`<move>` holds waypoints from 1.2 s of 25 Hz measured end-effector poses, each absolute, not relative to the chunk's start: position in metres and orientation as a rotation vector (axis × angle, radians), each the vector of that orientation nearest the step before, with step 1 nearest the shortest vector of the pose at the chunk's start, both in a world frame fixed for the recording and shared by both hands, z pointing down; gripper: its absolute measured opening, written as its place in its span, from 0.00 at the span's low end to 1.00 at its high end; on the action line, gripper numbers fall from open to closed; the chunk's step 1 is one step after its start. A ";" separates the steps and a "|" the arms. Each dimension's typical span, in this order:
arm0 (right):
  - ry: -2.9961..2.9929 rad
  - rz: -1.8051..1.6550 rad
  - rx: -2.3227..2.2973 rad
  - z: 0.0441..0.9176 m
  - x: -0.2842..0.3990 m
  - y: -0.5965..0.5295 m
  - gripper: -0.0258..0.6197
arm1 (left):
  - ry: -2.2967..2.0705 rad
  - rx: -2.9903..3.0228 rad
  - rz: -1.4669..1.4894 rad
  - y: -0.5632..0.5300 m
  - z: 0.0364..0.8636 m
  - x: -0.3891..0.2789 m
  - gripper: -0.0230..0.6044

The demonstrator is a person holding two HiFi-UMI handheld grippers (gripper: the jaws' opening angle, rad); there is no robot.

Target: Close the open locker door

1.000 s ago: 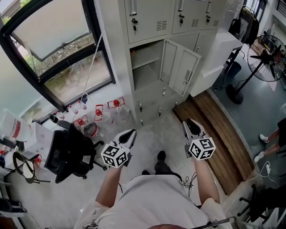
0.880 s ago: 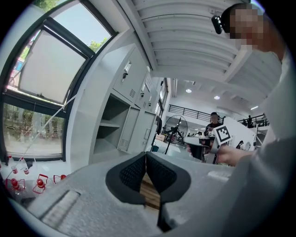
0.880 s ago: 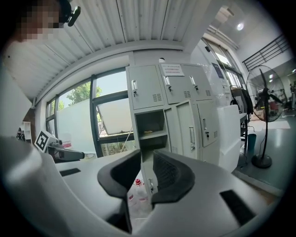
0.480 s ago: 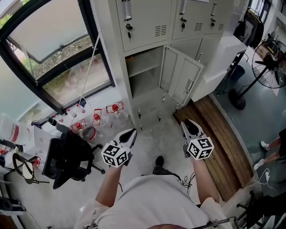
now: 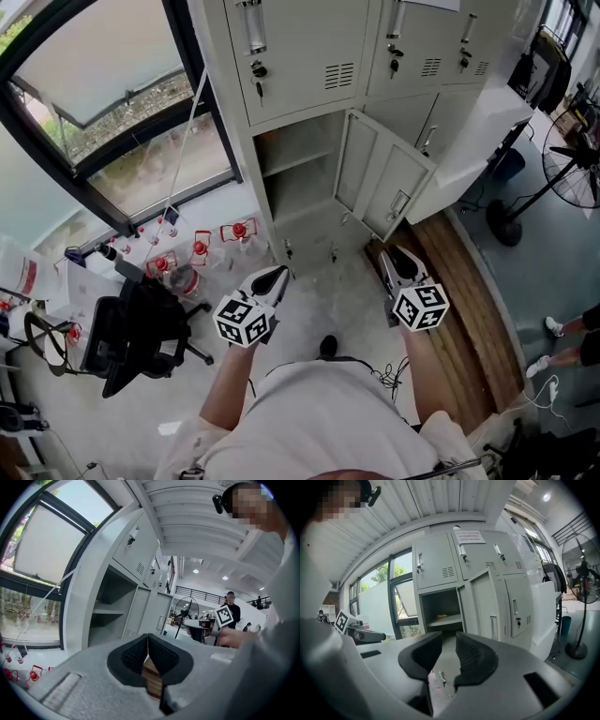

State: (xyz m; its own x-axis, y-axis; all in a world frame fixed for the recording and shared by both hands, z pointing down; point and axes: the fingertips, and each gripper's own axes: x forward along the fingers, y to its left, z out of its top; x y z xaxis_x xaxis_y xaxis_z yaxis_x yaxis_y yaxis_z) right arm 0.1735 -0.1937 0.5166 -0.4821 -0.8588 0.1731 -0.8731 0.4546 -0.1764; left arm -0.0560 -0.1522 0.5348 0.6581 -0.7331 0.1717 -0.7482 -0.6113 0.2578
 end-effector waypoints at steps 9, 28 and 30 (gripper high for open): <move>-2.629 0.393 1.502 0.531 0.206 -0.251 0.16 | -1.209 2.538 0.069 -0.202 0.543 -0.016 0.06; -2.525 0.393 1.703 0.547 0.273 -0.314 0.18 | -1.170 2.527 0.109 -0.245 0.559 0.016 0.06; -2.519 0.383 1.728 0.544 0.272 -0.319 0.19 | -1.147 2.541 0.118 -0.249 0.557 0.014 0.06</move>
State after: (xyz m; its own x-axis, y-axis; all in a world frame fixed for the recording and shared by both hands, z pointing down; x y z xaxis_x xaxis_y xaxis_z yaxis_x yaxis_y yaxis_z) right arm 0.2720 -0.3185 0.5436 -0.3682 -0.9099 0.1911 -0.9256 0.3393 -0.1680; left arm 0.0139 -0.2491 0.5575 0.6689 -0.7112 0.2160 -0.7403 -0.6114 0.2794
